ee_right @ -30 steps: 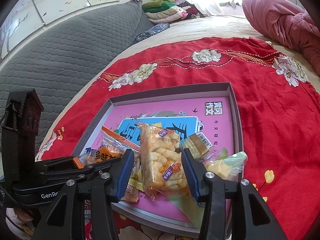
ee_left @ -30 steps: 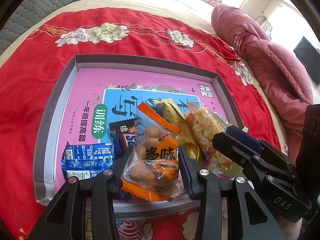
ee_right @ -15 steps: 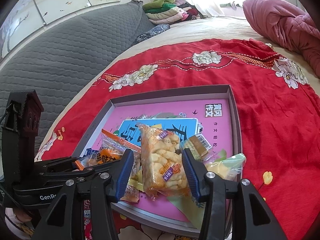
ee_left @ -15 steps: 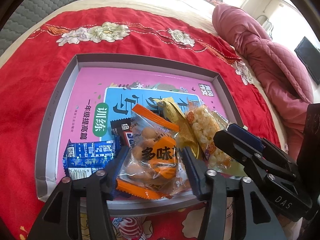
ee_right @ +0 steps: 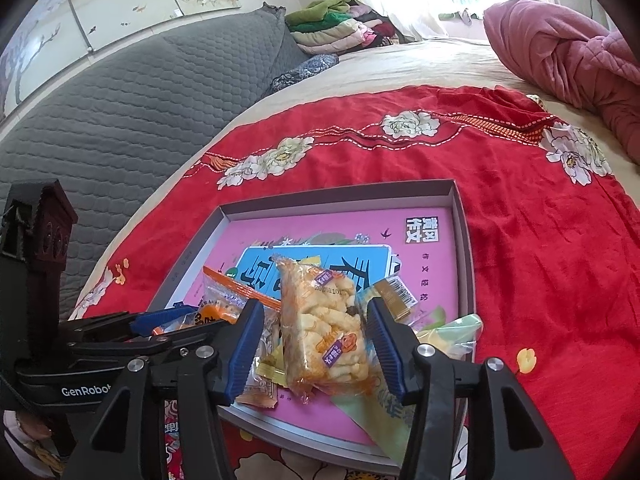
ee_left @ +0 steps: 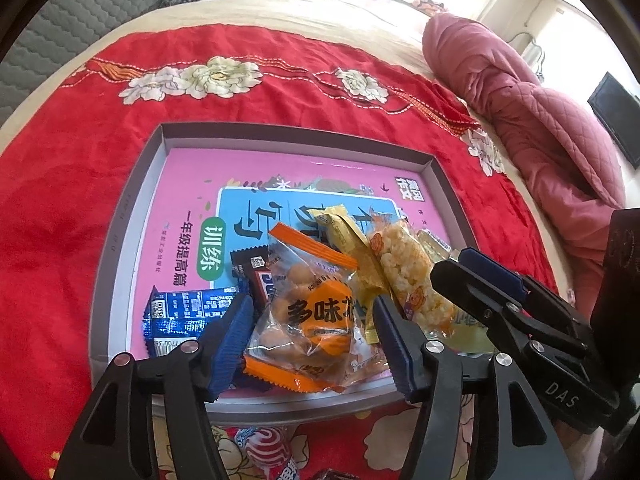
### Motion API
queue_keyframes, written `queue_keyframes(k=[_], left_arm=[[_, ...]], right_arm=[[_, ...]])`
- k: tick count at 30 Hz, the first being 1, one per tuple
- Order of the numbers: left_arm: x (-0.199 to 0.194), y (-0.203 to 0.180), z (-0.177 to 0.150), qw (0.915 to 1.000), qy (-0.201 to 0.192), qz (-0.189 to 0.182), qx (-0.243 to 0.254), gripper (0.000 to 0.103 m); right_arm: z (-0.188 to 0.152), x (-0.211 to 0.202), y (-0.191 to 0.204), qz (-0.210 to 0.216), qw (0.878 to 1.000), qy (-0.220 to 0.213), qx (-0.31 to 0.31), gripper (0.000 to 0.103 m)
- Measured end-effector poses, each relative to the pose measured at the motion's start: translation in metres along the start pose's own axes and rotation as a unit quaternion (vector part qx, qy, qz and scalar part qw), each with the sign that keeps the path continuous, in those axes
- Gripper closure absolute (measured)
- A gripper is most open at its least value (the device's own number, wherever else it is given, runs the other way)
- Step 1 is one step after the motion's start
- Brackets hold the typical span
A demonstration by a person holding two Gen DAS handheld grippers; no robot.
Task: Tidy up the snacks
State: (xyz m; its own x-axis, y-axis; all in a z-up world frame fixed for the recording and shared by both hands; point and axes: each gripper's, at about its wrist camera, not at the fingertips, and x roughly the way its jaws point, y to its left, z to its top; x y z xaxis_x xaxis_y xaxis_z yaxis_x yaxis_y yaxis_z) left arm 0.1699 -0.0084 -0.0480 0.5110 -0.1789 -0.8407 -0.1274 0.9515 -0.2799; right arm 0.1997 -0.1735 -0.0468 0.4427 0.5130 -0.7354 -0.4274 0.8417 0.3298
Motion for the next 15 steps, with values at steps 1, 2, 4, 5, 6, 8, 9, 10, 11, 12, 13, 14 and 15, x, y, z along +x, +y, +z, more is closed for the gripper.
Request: queue_keyframes(k=[1,2,4,5,6,8,9,10,11,12,13,14,15], left_arm=[[-0.001,0.0,0.0,1.0,-0.002,-0.001,-0.001,0.039],[-0.002,0.001,0.0,1.0,-0.003,-0.001,-0.002,0.038],[-0.005,0.0,0.0,1.0,-0.005,-0.002,-0.002,0.038],[-0.006,0.0,0.001,1.0,-0.006,-0.002,-0.001,0.038],[-0.008,0.0,0.001,1.0,-0.008,0.0,0.0,0.038],[-0.013,0.0,0.002,0.9999,-0.011,0.001,0.0,0.037],[-0.014,0.0,0.002,0.9999,-0.012,0.0,-0.001,0.036],[-0.017,0.0,0.002,0.9999,-0.013,0.0,-0.002,0.033],[-0.019,0.0,0.003,0.9999,-0.014,0.0,-0.002,0.032],[-0.023,0.001,0.003,0.9999,-0.016,-0.001,-0.003,0.032],[-0.026,0.002,0.003,0.9998,-0.017,-0.003,-0.004,0.031],[-0.028,0.002,0.003,0.9998,-0.018,-0.004,-0.004,0.031],[-0.031,0.003,0.003,0.9998,-0.02,-0.004,-0.006,0.031]], right_arm=[[0.0,-0.001,0.0,-0.001,1.0,-0.001,0.0,0.049],[0.0,-0.001,0.001,0.0,1.0,-0.002,-0.001,0.047],[0.001,-0.002,0.001,0.0,1.0,-0.004,-0.001,0.046],[0.002,-0.003,0.001,0.0,1.0,-0.006,-0.002,0.045],[0.002,-0.004,0.001,0.0,1.0,-0.007,-0.003,0.045],[0.003,-0.007,0.002,-0.001,1.0,-0.012,-0.004,0.045],[0.003,-0.008,0.002,0.0,1.0,-0.014,-0.005,0.045],[0.004,-0.009,0.003,0.001,1.0,-0.017,-0.007,0.045],[0.004,-0.011,0.003,0.001,1.0,-0.018,-0.008,0.044],[0.005,-0.012,0.004,0.001,1.0,-0.02,-0.009,0.043],[0.006,-0.014,0.005,0.002,1.0,-0.021,-0.009,0.041],[0.006,-0.016,0.006,0.005,1.0,-0.026,-0.01,0.039],[0.007,-0.02,0.007,0.007,0.999,-0.032,-0.013,0.038]])
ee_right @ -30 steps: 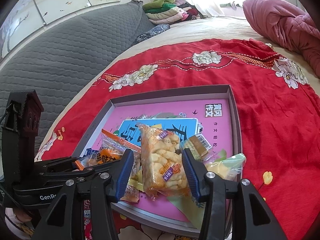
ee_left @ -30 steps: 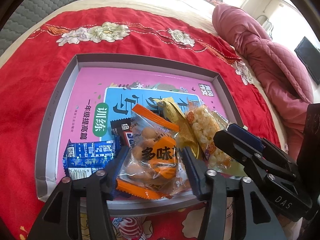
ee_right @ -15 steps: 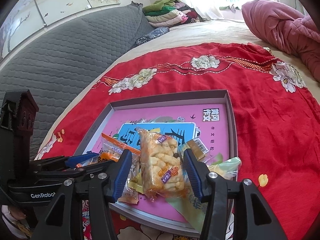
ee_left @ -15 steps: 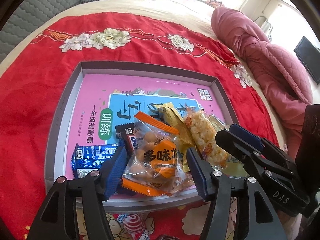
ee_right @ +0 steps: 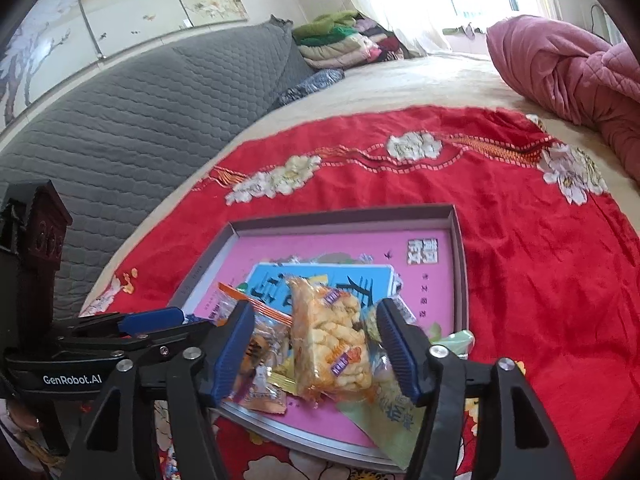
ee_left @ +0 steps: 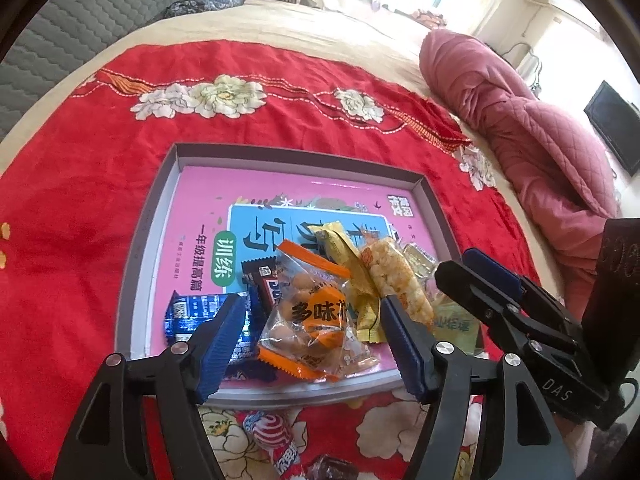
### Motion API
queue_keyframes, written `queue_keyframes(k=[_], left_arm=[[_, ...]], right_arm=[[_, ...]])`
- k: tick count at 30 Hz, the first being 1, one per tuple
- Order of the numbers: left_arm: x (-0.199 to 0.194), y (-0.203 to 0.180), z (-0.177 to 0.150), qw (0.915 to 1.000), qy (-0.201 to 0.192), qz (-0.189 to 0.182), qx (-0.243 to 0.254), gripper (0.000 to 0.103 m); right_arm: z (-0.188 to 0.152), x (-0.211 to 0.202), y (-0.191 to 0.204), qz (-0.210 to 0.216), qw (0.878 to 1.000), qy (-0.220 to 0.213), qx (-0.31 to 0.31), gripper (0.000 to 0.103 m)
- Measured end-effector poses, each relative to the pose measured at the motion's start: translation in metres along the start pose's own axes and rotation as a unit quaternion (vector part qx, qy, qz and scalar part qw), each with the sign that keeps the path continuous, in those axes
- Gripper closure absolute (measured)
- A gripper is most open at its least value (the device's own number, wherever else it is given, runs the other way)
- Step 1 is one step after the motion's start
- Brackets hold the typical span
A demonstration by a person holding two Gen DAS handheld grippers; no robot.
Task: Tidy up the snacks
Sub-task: 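Open both grippers and pull them back from the tray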
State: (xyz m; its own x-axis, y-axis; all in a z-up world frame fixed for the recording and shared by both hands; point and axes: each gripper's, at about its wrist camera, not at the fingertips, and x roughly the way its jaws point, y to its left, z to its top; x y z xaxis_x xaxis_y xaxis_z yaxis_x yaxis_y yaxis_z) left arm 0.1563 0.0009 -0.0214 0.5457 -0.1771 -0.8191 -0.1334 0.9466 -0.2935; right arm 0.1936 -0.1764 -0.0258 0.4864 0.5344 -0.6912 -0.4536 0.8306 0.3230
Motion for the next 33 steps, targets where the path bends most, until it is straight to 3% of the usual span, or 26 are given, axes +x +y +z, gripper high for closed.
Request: queue_keyframes(k=[10,22,33], left_arm=[[-0.025,0.003,-0.007,1.0,-0.005,0.005,0.003,0.031],[-0.049,0.004,-0.018,0.9997,-0.009,0.012,0.018,0.031],[-0.057,0.009,-0.027,0.9997,0.0,0.011,0.021,0.03]], right_arm=[[0.001,-0.017,0.016,0.004,0.999,-0.017,-0.04,0.038],[-0.022,-0.044,0.053,0.007,0.993,-0.031,-0.111,0.038],[-0.037,-0.051,0.066,0.007,0.992,-0.02,-0.124,0.036]])
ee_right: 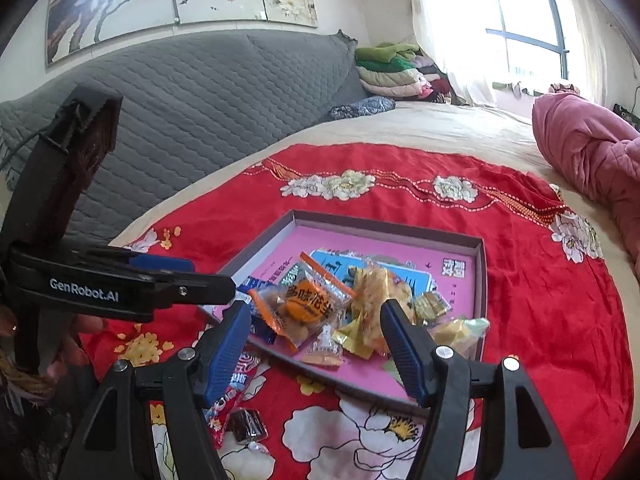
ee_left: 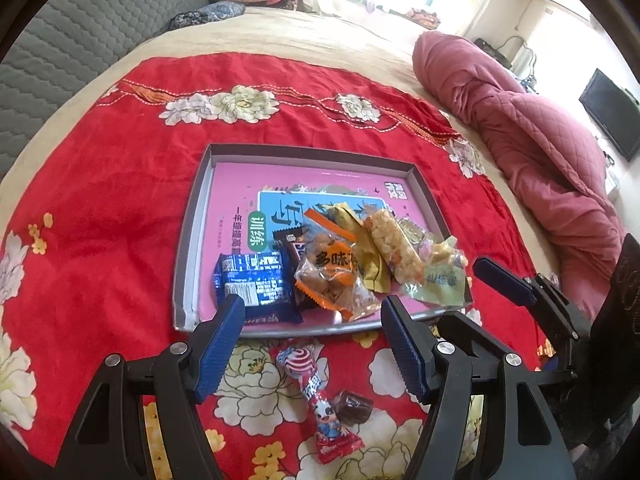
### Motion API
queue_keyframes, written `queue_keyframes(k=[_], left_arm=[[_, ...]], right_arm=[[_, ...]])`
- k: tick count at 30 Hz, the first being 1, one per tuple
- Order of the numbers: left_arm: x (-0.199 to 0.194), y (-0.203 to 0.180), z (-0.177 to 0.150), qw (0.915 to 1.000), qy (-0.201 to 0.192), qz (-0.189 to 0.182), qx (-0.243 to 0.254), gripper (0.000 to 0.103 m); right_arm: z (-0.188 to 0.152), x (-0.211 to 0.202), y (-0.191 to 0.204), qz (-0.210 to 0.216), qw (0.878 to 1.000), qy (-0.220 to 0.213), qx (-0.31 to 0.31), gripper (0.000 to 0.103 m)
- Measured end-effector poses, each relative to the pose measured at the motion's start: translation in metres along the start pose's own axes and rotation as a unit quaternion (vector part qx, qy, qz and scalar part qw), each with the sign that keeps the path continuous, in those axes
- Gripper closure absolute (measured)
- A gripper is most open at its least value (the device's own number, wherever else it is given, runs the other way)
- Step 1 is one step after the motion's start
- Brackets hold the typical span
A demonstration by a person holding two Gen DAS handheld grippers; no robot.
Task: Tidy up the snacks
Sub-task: 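Open both grippers and pull them back from the tray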
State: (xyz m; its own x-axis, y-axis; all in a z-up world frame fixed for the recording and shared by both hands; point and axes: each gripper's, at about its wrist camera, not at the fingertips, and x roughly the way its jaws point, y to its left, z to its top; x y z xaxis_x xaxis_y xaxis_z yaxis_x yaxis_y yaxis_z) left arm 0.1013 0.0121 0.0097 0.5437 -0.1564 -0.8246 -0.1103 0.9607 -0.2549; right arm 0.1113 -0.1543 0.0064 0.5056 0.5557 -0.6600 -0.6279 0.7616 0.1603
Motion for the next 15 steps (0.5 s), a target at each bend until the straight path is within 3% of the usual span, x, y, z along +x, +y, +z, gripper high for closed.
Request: queue_keyframes(k=[15], left_arm=[[-0.005,0.002,-0.012,0.9999,0.013,-0.005,0.004,0.03]], right_arm=[[-0.015,-0.01,0.006,-0.009,1.0,0.011,0.002,0.036]])
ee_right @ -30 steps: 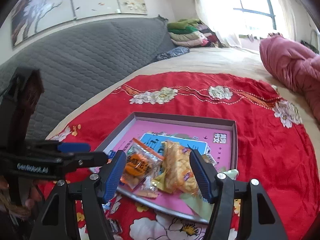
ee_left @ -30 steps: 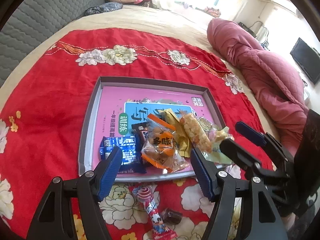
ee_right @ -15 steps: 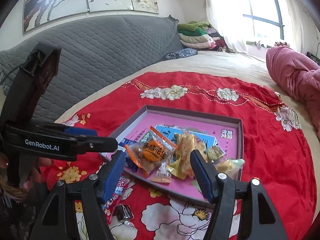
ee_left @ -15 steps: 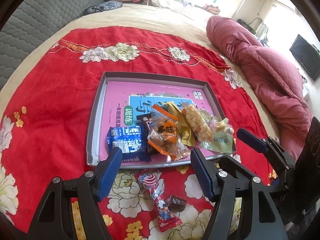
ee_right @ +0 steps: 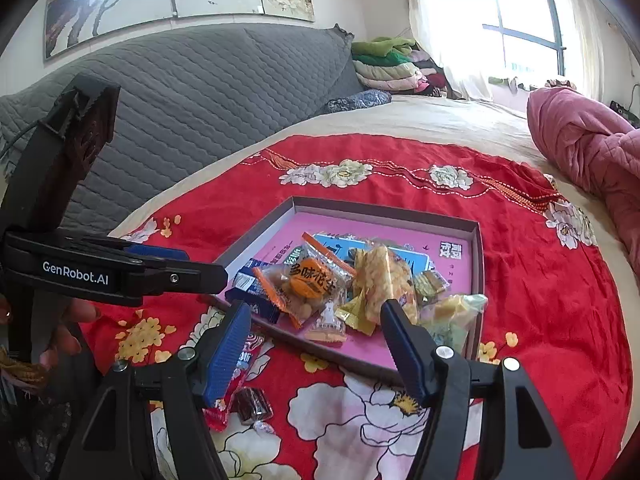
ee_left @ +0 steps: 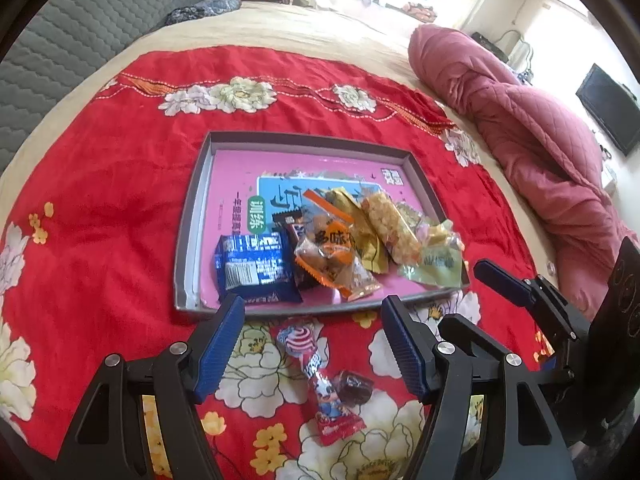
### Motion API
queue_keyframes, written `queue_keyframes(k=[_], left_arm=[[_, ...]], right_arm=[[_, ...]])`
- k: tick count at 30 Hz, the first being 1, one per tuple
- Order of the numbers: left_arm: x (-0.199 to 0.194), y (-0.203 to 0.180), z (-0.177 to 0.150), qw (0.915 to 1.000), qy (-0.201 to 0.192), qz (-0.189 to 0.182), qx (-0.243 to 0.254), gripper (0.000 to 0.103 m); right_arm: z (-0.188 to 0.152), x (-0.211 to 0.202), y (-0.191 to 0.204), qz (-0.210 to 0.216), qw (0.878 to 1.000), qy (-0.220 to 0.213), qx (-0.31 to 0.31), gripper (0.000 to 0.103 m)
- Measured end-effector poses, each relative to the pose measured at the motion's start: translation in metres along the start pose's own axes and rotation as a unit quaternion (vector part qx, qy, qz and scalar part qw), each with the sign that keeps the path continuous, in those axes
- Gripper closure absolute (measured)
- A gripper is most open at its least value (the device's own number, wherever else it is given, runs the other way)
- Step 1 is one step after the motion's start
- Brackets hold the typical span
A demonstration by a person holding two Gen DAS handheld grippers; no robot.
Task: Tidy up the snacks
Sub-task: 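Open both grippers and pull them back from the tray, then grasp the red candy stick with the left gripper while the right grasps the brown chocolate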
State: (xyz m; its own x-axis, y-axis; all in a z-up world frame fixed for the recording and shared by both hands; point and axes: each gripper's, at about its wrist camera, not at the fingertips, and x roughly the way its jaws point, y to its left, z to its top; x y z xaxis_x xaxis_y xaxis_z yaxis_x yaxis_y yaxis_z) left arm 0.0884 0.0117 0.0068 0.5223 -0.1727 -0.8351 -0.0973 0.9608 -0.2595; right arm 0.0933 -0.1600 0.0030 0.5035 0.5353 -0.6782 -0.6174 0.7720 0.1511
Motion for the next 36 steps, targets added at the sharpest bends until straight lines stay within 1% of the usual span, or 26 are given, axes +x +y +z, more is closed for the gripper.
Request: queue_keyframes(k=[7,15,20,27,36], left_arm=[[0.004,0.003,-0.011,0.9998,0.021,-0.001,0.001,0.03],[0.012,0.009,-0.022,0.999,0.044,0.003,-0.004,0.03],[0.018,0.009,-0.029,0.9982,0.058,0.015,-0.002,0.03],[0.025,0.007,-0.035,0.9972,0.075,0.006,-0.002,0.03],[0.031,0.005,-0.042,0.9954,0.096,0.004,-0.004,0.03]], right_arm=[[-0.009,-0.003,0.006,0.002,1.0,0.017,-0.005,0.036],[-0.023,0.003,0.014,0.004,0.998,0.056,-0.011,0.036],[-0.029,0.001,0.018,0.005,0.998,0.064,-0.015,0.036],[-0.036,0.004,0.02,0.006,0.996,0.089,-0.016,0.036],[-0.039,0.007,0.024,0.007,0.995,0.1,-0.023,0.036]])
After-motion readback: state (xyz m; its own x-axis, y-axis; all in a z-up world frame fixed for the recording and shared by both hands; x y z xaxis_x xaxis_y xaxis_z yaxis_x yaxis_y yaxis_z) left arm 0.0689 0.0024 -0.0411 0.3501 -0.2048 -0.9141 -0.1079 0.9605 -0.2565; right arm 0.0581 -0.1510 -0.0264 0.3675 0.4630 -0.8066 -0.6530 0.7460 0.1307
